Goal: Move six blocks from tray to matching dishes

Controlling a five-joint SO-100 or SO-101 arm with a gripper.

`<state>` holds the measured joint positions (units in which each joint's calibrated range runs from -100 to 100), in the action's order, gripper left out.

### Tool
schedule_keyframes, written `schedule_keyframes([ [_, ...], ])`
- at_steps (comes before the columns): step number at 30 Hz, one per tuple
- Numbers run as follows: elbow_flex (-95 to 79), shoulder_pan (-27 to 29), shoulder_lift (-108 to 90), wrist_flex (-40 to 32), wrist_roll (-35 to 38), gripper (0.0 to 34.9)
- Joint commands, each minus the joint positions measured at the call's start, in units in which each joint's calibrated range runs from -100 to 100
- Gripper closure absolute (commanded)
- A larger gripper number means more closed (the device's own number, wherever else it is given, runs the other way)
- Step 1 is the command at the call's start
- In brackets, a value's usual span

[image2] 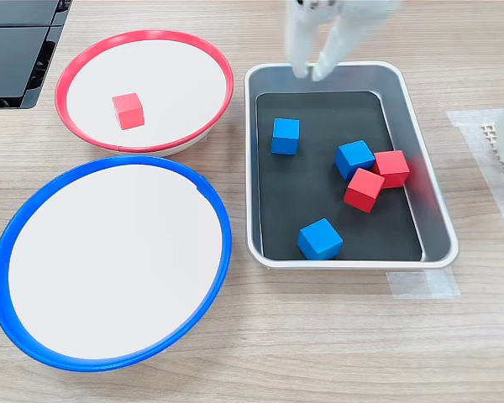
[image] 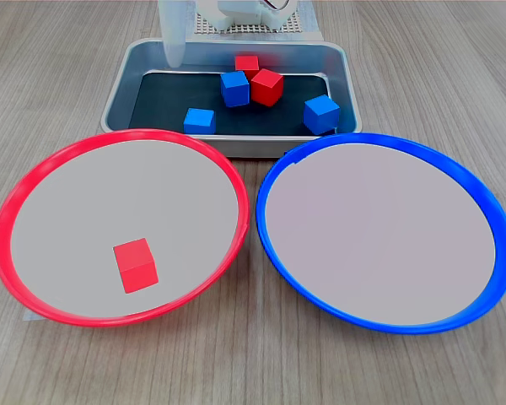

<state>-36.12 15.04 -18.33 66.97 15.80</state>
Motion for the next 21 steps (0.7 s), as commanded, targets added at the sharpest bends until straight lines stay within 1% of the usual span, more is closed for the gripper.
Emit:
schedule_keyframes([
  [1, -7.4, 3.5, -2.5, -3.9, -3.7, 18.1],
  [4, -7.4, 3.9, 1.1, -6.8, -6.6, 15.2],
  [6, -5.5, 3.0, 3.0, -7.7, -7.8, 15.9],
  [7, -3.6, 2.0, 4.1, -7.7, -8.6, 15.4],
  [9, -2.5, 0.6, 5.2, -8.5, -9.1, 16.0],
  [15, -2.5, -3.0, 8.9, -10.9, -9.7, 16.0],
  [19, -2.4, -5.0, 12.1, -12.4, -9.7, 18.1],
  [20, -2.3, -5.3, 12.7, -12.7, -9.7, 20.3],
  [21, -2.0, -5.8, 13.4, -13.1, -9.4, 26.4],
])
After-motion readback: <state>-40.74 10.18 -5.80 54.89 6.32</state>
